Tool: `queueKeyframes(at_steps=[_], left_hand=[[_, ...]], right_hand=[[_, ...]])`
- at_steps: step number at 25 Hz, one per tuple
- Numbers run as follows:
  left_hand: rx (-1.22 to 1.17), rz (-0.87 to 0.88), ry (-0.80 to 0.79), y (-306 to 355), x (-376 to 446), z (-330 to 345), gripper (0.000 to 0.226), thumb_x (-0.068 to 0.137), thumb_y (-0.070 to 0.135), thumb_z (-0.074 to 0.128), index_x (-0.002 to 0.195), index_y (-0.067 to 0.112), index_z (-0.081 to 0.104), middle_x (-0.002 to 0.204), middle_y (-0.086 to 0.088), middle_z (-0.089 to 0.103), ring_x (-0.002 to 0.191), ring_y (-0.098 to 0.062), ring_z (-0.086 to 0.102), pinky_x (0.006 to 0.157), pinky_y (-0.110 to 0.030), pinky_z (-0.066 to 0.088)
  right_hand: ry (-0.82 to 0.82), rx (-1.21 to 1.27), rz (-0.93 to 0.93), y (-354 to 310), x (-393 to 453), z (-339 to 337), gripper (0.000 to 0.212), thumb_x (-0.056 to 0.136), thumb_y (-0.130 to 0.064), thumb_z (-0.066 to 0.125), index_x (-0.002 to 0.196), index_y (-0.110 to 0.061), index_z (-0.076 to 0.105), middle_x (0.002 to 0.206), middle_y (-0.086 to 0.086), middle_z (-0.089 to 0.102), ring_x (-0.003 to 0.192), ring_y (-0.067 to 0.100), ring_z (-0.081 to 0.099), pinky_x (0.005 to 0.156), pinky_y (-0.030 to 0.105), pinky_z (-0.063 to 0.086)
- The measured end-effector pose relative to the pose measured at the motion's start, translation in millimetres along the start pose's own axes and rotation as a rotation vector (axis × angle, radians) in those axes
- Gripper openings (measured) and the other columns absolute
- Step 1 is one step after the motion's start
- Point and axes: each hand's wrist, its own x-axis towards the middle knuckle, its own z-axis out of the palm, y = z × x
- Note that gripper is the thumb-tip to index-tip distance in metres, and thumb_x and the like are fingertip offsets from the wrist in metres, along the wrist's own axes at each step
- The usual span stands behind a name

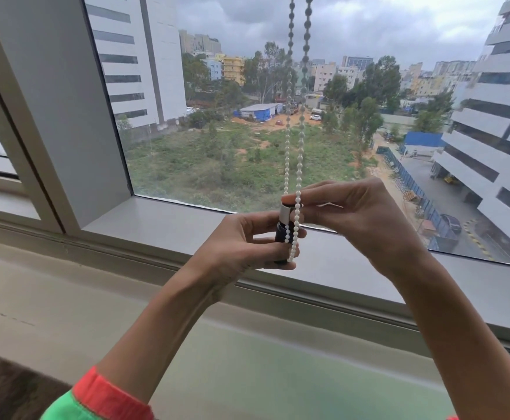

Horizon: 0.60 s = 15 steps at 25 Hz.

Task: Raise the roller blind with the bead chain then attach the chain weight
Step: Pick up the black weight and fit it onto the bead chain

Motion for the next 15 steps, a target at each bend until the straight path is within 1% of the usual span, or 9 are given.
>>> queueKeyframes(at_steps=[3,5,7,9,11,12,14,15], left_hand=[[-0.015,-0.002,-0.008,1.2,-1.5,-0.8,0.028,0.071,-0.002,0.071,0.094,0.013,0.075,0.089,-0.005,0.075,0.082,-0.021,0.068,0.074,-0.039,0.059],[-0.023,0.000,-0.010,2.1,-1.8,1.6,0.026,0.071,-0.002,0.071,0.091,0.013,0.076,0.087,-0.004,0.074,0.079,-0.020,0.068,0.071,-0.038,0.059],[-0.014,0.005,-0.008,2.9,-1.1,4.2,0.024,0.071,-0.003,0.071,0.089,0.012,0.076,0.085,-0.003,0.074,0.077,-0.019,0.068,0.070,-0.037,0.059],[-0.002,0.006,0.001,3.3,-0.7,5.2,0.023,0.070,-0.004,0.072,0.088,0.011,0.075,0.084,-0.002,0.074,0.076,-0.018,0.068,0.070,-0.037,0.059],[-0.006,0.002,0.005,3.5,-0.7,4.1,0.025,0.071,-0.005,0.072,0.091,0.010,0.075,0.084,-0.003,0.074,0.076,-0.019,0.069,0.070,-0.037,0.059],[-0.009,-0.001,0.004,3.6,-0.6,3.5,0.026,0.071,-0.005,0.071,0.093,0.009,0.075,0.084,-0.003,0.074,0.076,-0.019,0.069,0.069,-0.037,0.059],[-0.012,-0.004,-0.001,3.6,-0.9,3.0,0.027,0.071,-0.007,0.071,0.095,0.007,0.074,0.084,-0.003,0.073,0.076,-0.019,0.069,0.068,-0.036,0.059],[-0.012,-0.005,-0.004,3.5,-0.9,3.2,0.027,0.072,-0.008,0.071,0.096,0.005,0.073,0.084,-0.003,0.073,0.076,-0.019,0.068,0.068,-0.036,0.058]], right_hand=[[-0.043,-0.014,-0.015,-1.6,0.7,-1.7,0.028,0.071,-0.008,0.071,0.098,-0.001,0.072,0.092,0.008,0.074,0.085,0.014,0.070,0.078,0.022,0.054],[-0.033,0.001,-0.026,-1.6,0.5,-1.2,0.025,0.071,-0.005,0.071,0.097,-0.002,0.073,0.087,0.003,0.074,0.081,0.010,0.069,0.074,0.020,0.053],[-0.027,0.018,-0.032,-2.6,0.4,0.7,0.025,0.070,-0.008,0.073,0.095,-0.006,0.074,0.080,-0.006,0.074,0.079,0.009,0.069,0.073,0.023,0.055],[-0.034,0.017,-0.031,-3.4,-0.1,2.3,0.025,0.069,-0.011,0.073,0.094,-0.009,0.074,0.077,-0.009,0.074,0.078,0.011,0.069,0.075,0.028,0.057],[-0.018,0.029,-0.025,-2.9,-0.2,1.9,0.027,0.068,-0.014,0.073,0.094,-0.007,0.074,0.081,-0.004,0.076,0.079,0.013,0.071,0.075,0.026,0.057],[-0.007,0.044,-0.017,-2.5,-0.1,0.8,0.029,0.067,-0.014,0.073,0.095,-0.005,0.074,0.084,0.001,0.076,0.079,0.015,0.071,0.075,0.026,0.057],[-0.008,0.058,-0.009,-2.3,-0.3,-0.9,0.031,0.067,-0.014,0.072,0.095,-0.002,0.073,0.087,0.008,0.076,0.080,0.020,0.071,0.076,0.029,0.058],[-0.017,0.055,-0.012,-2.7,-0.7,-1.2,0.031,0.067,-0.012,0.072,0.096,-0.001,0.073,0.086,0.008,0.075,0.080,0.020,0.071,0.076,0.030,0.058]])
